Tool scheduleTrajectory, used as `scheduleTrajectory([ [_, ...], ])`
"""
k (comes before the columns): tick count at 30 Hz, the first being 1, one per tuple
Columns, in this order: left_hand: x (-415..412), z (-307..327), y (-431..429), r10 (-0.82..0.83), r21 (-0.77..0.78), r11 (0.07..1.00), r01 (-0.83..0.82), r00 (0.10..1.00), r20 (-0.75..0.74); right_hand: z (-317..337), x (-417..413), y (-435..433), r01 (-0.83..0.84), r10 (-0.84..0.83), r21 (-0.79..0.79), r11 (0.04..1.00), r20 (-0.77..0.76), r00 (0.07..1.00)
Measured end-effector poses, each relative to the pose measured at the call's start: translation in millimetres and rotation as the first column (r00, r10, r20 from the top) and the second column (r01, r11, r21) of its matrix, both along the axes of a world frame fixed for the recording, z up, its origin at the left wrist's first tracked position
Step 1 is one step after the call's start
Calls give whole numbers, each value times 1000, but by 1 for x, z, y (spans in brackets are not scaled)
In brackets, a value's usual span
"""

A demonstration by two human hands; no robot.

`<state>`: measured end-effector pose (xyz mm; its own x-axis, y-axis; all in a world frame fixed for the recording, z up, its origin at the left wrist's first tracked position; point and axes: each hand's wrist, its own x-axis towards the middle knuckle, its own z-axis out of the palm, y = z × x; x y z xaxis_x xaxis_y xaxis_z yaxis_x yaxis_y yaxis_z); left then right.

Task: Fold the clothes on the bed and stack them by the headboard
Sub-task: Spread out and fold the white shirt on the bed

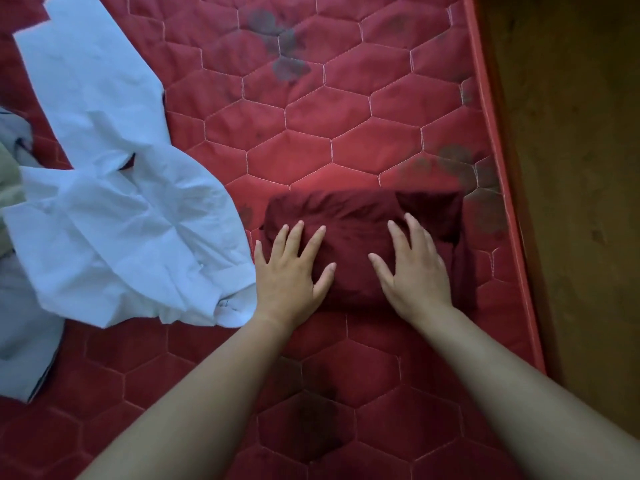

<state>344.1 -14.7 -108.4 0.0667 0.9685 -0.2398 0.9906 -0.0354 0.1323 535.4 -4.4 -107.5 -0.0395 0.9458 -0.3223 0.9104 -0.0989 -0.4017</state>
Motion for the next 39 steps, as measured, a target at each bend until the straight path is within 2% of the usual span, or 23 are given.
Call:
scheduleTrajectory([
  [8, -92, 59, -44, 147, 9, 989, -146, 989, -33, 49, -63, -27, -219, 218, 5, 976, -138, 966],
  [15, -192, 52, -78, 169, -42, 985, -170, 985, -24, 38, -153, -46, -364, 353, -32, 931, -178, 918],
  [18, -217, 37, -72, 123, -27, 992, -123, 992, 15, 24, -181, -44, -331, 317, -36, 943, -203, 927],
  [23, -234, 17, -41, -45, -21, 999, 48, 993, 109, 2, -200, -41, -224, 211, -50, 973, -193, 958],
  [27, -234, 7, -12, -255, 50, 966, 252, 965, 64, -11, -189, -47, -145, 136, -36, 989, -185, 973],
  [32, -221, -5, 6, -426, -81, 888, 453, 876, 227, -19, -183, -56, -146, 145, 10, 989, -194, 970],
  [34, -218, -6, 7, -398, -124, 892, 434, 886, 238, -20, -182, -57, -126, 127, 18, 992, -217, 968],
  [37, -229, -2, 6, -348, -62, 927, 369, 912, 216, -19, -181, -59, -56, 58, 14, 998, -261, 964],
  [39, -242, 3, -2, -304, -74, 941, 329, 922, 238, -16, -183, -61, 22, -19, 5, 1000, -305, 952],
])
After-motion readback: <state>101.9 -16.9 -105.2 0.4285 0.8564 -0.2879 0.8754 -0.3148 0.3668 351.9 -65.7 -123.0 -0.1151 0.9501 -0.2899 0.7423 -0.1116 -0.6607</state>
